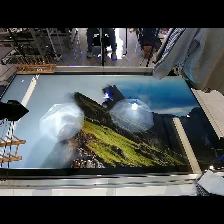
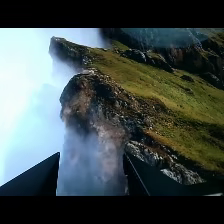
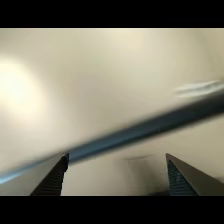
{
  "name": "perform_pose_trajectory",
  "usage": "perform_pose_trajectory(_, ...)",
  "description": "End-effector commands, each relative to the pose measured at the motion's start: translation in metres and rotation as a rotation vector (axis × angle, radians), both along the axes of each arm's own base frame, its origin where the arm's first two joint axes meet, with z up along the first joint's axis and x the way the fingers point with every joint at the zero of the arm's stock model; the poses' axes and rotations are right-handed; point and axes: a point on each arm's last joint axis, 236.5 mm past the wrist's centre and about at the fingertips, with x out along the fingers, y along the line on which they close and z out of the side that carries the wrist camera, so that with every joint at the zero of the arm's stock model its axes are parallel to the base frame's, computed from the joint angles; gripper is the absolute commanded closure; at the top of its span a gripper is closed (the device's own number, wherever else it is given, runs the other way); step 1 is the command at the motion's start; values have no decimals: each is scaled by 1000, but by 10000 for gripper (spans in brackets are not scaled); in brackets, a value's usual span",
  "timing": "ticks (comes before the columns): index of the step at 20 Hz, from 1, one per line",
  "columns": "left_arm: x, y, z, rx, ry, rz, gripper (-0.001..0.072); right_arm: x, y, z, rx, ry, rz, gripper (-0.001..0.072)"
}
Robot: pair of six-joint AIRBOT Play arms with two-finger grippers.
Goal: Fold the clothes and pants, and hang the long-sleeved shirts on hangers.
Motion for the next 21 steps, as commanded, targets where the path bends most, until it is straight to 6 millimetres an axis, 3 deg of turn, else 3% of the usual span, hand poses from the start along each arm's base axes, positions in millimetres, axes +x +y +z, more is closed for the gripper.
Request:
perform_pose_trajectory(1, 0, 32, -7, 121, 21, 60, 297, 152, 138, -21, -45, 192, 765, 81)
perform_pose_trajectory(2, -2, 51, -9, 174, 38, 123, 298, 198, 187, -72, -71, 437, 995, 87)
perform_pose_trajectory(3, -5, 69, -9, 216, 51, 195, 298, 228, 239, -143, -51, 697, 1234, 136)
perform_pose_trajectory(4, -8, 86, -7, 250, 53, 279, 299, 237, 279, -211, 36, 917, 1417, 265)
perform_pose_trajectory(5, -11, 103, -5, 280, 52, 359, 299, 236, 312, -274, 122, 1134, 1545, 340)
perform_pose_trajectory(6, -13, 112, -2, 309, 46, 391, 299, 239, 326, -320, 175, 1291, 1565, 339)
perform_pose_trajectory(7, -10, 116, 1, 321, 30, 398, 299, 251, 325, -355, 145, 1429, 1488, 337)
perform_pose_trajectory(8, -6, 116, 4, 321, 9, 395, 299, 268, 314, -373, 53, 1516, 1369, 335)
perform_pose_trajectory(10, 0, 111, 7, 303, -18, 380, 299, 301, 304, -380, -95, 1559, 1210, 347)
perform_pose_trajectory(13, 0, 110, 6, 302, -17, 379, 298, 331, 327, -363, -191, 1438, 1234, 343)
perform_pose_trajectory(16, 0, 110, 6, 302, -17, 379, 298, 342, 332, -348, -235, 1362, 1225, 343)
perform_pose_trajectory(21, 0, 110, 6, 302, -17, 380, 298, 346, 331, -343, -247, 1340, 1216, 343)
